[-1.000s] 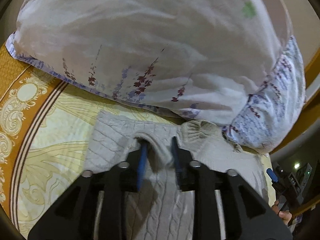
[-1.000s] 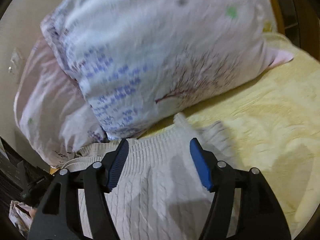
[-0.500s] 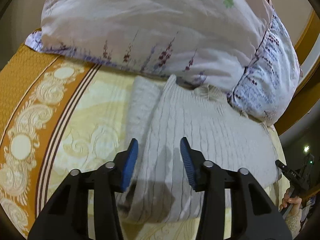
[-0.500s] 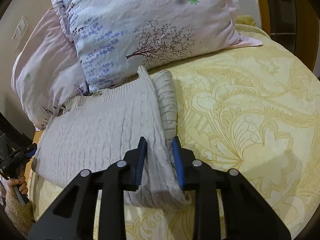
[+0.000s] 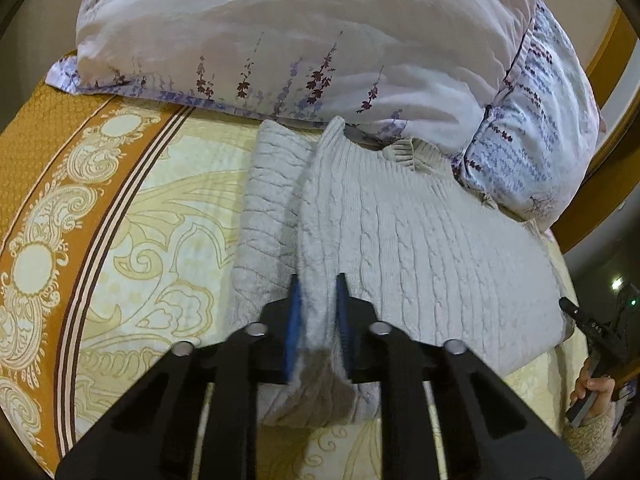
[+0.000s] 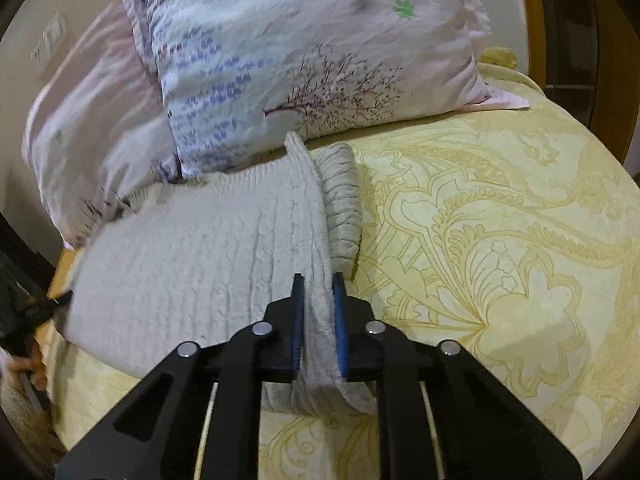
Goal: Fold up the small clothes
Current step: 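Press the folded hem flat and open both grippers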
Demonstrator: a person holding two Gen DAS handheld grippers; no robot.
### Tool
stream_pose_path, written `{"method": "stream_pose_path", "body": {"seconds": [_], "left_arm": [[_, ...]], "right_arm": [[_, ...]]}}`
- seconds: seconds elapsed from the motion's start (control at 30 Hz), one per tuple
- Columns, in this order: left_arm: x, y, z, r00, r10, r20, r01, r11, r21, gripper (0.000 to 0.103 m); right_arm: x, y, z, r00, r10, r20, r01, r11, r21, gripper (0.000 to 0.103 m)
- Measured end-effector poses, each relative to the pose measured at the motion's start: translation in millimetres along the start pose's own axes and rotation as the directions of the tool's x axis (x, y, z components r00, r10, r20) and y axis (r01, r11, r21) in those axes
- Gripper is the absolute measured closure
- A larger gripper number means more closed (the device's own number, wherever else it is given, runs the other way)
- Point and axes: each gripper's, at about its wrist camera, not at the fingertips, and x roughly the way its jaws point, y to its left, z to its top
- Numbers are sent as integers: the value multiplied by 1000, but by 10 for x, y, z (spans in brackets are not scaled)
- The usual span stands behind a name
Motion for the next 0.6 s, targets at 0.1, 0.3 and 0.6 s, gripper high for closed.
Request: {"method": "stream_pose_path", "body": {"seconds": [0.1, 0.3, 0.6], "left_arm": [[-62, 42, -1, 1000, -18, -10, 18, 1000, -5, 95], [-196, 117, -68, 999, -37, -12, 37, 999, 0, 96], [-147, 195, -125, 999, -34, -10, 34, 999, -17, 97]], "right_arm": [[-117, -26, -45, 1000, 19, 12, -20, 1000, 25, 95], [-206, -99, -188, 1000, 18, -11, -17, 997, 76, 95], [-3, 54, -237, 993, -112, -34, 112, 994, -16, 90]]}}
